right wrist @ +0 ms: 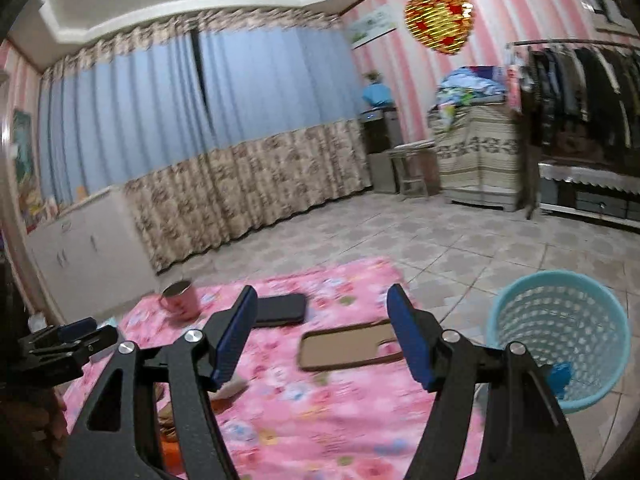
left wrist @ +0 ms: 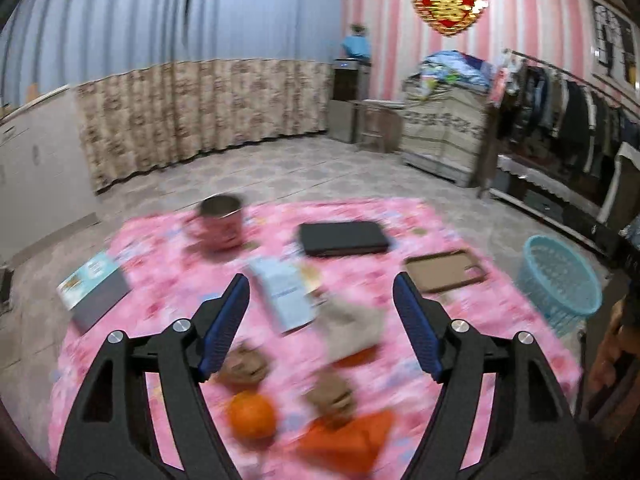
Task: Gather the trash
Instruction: 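Move both tools back over the table toward the oranges and paper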
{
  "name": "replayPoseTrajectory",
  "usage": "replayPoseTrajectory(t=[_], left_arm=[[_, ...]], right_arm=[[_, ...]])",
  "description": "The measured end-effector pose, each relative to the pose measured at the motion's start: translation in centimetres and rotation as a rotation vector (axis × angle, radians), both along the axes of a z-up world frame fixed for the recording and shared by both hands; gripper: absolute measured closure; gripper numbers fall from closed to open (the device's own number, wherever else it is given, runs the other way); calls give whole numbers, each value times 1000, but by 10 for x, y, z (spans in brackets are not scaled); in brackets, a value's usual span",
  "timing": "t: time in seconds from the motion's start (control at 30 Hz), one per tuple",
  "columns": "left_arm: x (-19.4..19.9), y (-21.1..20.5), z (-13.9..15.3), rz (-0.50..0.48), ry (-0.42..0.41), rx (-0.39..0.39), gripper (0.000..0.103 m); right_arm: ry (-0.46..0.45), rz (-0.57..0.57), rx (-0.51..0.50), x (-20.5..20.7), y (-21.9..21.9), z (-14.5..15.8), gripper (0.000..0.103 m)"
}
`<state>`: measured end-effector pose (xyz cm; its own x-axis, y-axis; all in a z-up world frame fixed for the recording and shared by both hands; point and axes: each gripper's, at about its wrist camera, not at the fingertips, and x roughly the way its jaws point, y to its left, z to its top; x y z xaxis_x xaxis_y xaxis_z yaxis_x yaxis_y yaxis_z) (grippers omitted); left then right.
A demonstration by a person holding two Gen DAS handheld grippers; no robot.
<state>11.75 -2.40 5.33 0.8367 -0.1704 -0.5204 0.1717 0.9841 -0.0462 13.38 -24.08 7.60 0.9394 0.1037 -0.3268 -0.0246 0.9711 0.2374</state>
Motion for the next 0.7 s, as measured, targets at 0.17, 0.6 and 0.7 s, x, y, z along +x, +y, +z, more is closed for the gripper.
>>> replayPoseTrajectory(t=[0.17, 0.6, 0.7], left_arm=[[10, 54, -26, 131, 52, -59, 29], [24, 78, -63, 146, 186, -99, 26], [20, 71, -68, 151, 205, -63, 26]], right_arm=[[73, 145, -48, 22, 63, -29, 34], [182, 264, -75, 37, 106, -57, 34], [207, 281, -64, 38, 112, -63, 34]])
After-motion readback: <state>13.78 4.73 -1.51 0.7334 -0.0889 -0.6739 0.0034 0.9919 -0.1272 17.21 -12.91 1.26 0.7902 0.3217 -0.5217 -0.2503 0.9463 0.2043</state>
